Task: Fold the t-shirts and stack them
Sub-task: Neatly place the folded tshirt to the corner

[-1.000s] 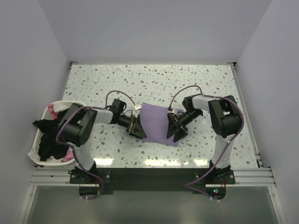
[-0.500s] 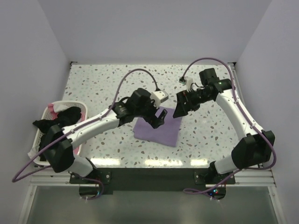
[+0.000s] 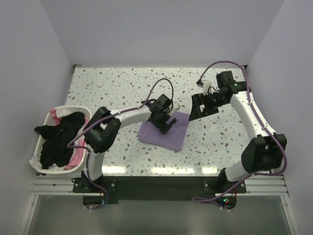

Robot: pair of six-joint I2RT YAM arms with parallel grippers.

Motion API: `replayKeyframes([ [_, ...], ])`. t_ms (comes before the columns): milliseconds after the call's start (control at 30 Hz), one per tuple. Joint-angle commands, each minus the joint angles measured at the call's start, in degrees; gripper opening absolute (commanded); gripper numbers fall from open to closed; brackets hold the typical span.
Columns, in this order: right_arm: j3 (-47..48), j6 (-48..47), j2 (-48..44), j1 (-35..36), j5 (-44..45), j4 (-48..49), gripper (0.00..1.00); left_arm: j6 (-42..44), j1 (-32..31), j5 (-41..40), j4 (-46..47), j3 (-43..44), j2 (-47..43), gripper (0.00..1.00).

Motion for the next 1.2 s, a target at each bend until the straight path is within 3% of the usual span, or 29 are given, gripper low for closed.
replayKeyframes([
  [0, 1.95, -1.73, 1.85, -1.35, -1.03, -1.42, 0.99, 5.88, 11.28, -0.61, -5.61, 1.33, 5.07, 0.98],
  [100, 3.96, -2.26, 3.69, -2.06, -1.65, -1.77, 0.99, 12.64, 18.76, -2.37, -6.66, 4.31, 8.22, 0.99],
  [233, 6.78, -2.79, 5.63, -2.67, -2.35, -2.56, 0.99, 20.47, 30.87, -1.15, -11.93, 17.28, 14.47, 0.99],
  [533, 9.6, -4.37, 7.65, -4.25, -2.26, -5.29, 0.99, 33.74, 47.49, -2.1, -21.34, 41.91, 28.01, 1.0],
  [833, 10.65, -4.46, 8.71, -4.69, -2.88, -6.26, 0.99, 41.57, 53.75, -5.0, -16.88, 41.59, 29.95, 1.0],
  [1167, 9.51, -4.03, 8.79, -4.78, -2.79, -5.91, 0.99, 33.15, 55.08, 0.26, -17.13, 48.09, 33.03, 1.0],
])
